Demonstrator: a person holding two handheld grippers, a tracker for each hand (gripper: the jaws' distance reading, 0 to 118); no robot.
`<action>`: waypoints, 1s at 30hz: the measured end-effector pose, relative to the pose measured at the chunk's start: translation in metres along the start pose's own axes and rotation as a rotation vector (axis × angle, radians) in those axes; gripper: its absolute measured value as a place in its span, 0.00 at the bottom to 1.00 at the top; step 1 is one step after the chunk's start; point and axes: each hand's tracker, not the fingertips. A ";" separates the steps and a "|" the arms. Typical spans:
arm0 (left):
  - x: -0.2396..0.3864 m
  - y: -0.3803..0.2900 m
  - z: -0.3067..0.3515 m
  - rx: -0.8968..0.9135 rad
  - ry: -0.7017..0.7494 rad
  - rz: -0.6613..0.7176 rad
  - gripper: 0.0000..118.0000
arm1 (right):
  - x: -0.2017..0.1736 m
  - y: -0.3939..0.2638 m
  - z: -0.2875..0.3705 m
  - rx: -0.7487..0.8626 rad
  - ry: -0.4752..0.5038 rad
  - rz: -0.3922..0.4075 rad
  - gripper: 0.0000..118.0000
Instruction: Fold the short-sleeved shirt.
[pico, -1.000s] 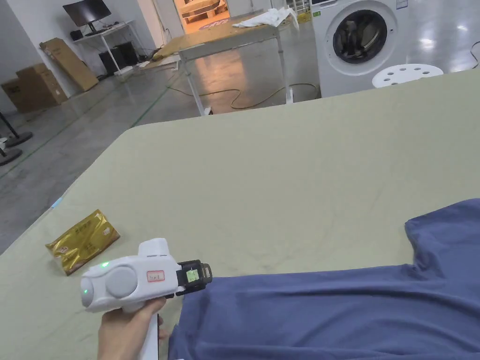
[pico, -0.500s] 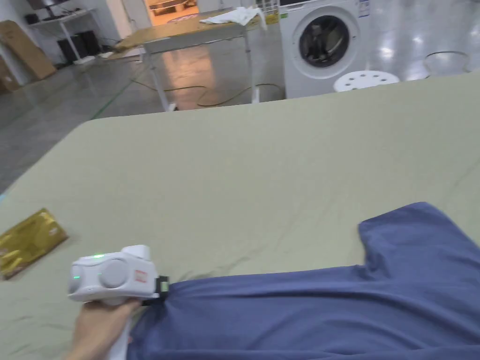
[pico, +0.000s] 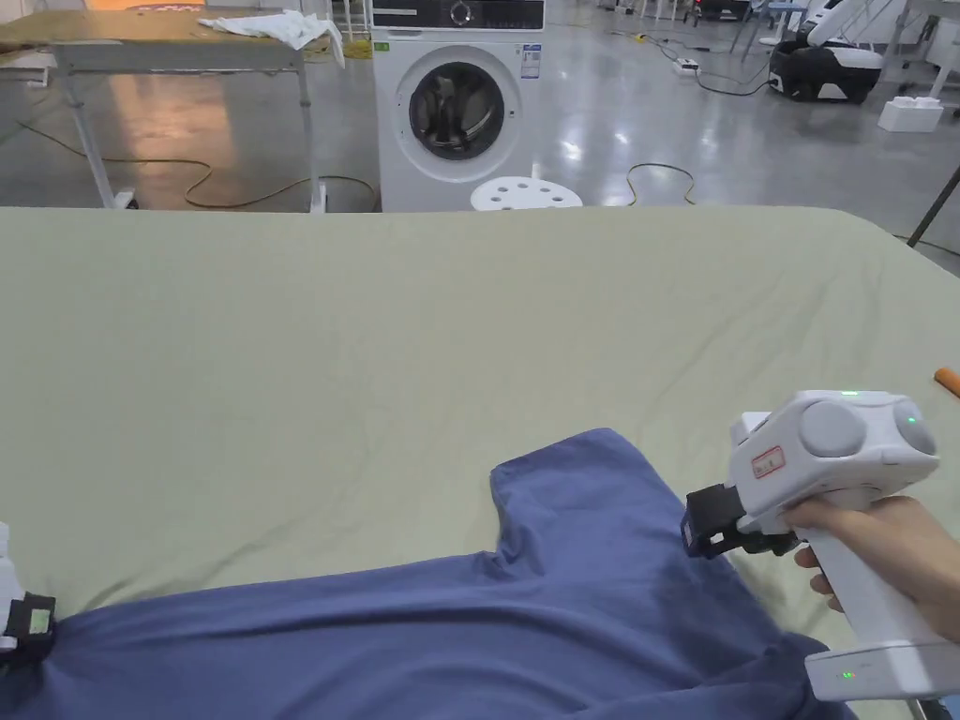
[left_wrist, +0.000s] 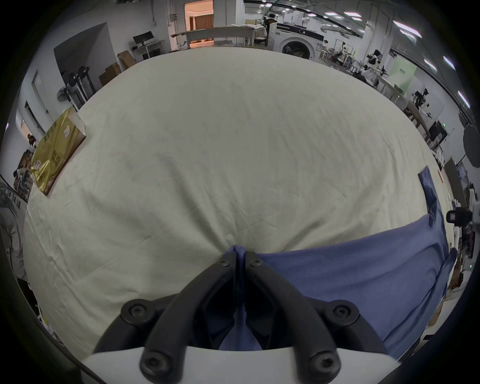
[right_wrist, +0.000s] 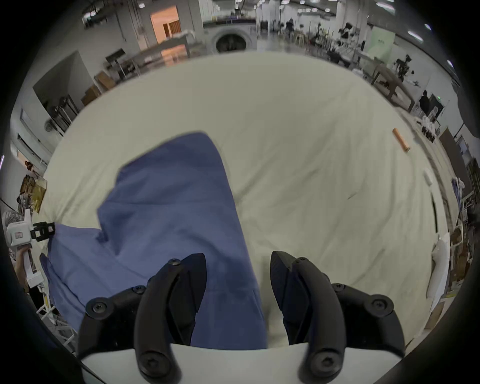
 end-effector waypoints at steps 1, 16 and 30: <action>0.002 0.000 0.001 0.000 0.005 -0.006 0.02 | -0.001 0.001 -0.008 -0.024 0.011 -0.015 0.46; -0.021 -0.025 0.066 0.219 -0.108 0.067 0.01 | 0.009 -0.047 0.033 0.253 0.082 0.103 0.00; -0.066 -0.210 0.152 0.229 -0.265 0.068 0.01 | 0.031 -0.245 0.118 0.301 0.185 0.014 0.00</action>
